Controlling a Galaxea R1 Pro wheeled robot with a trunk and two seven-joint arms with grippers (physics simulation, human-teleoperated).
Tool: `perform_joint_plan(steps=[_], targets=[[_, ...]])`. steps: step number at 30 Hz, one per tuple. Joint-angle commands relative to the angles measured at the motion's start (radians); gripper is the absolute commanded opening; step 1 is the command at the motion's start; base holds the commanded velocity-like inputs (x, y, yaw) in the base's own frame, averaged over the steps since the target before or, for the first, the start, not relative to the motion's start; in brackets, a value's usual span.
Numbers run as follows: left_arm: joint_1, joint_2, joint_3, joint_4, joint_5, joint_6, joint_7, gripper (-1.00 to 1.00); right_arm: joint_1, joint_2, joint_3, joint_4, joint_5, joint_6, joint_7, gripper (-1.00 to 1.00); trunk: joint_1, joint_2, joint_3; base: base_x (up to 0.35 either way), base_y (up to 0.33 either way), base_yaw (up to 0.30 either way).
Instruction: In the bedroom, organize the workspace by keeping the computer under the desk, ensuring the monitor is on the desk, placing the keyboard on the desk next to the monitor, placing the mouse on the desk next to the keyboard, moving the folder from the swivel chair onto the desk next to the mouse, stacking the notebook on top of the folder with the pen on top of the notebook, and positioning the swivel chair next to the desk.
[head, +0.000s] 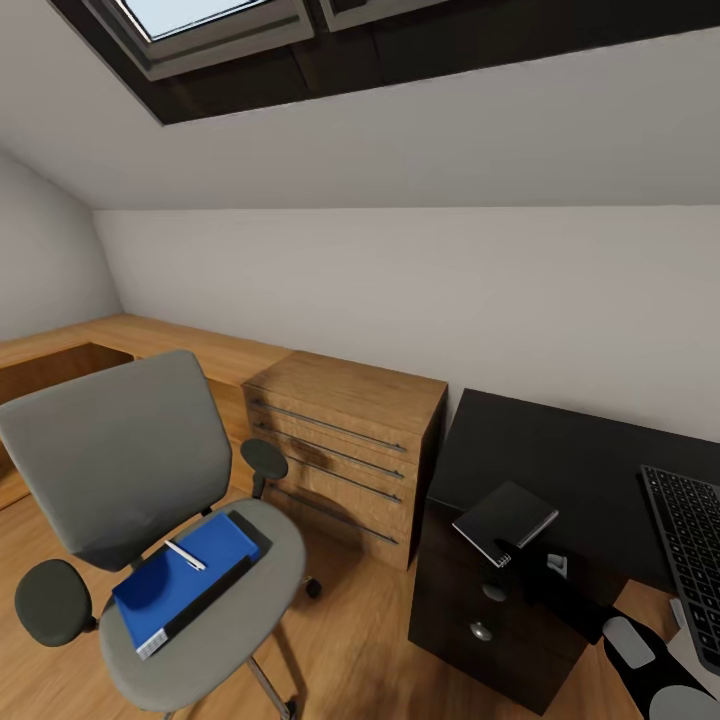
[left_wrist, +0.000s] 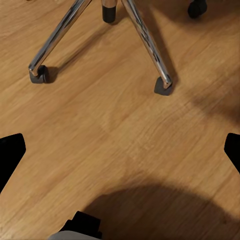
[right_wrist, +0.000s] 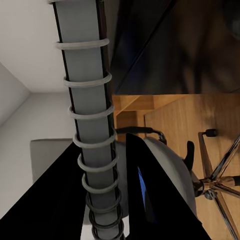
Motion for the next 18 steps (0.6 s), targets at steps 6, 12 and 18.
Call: perform_joint_plan(steps=[6, 12, 18], targets=[[-0.001, -0.001, 0.006, 0.000, -0.009, -0.003, 0.001, 1.00, -0.001, -0.001, -0.003, 0.001, 0.001, 0.005, 0.002, -1.00, 0.000, 0.000, -0.001, 0.016, 0.000, 0.000], [-0.001, 0.002, 0.006, 0.002, -0.008, -0.002, 0.001, 1.00, -0.001, -0.002, -0.004, 0.001, 0.001, 0.003, 0.001, -1.00, 0.000, 0.000, -0.001, 0.010, 0.000, 0.000], [-0.001, 0.005, 0.005, 0.048, -0.009, -0.003, 0.000, 1.00, -0.001, -0.008, -0.005, 0.001, 0.001, -0.010, 0.000, -1.00, 0.000, 0.000, -0.001, 0.002, 0.000, 0.000]])
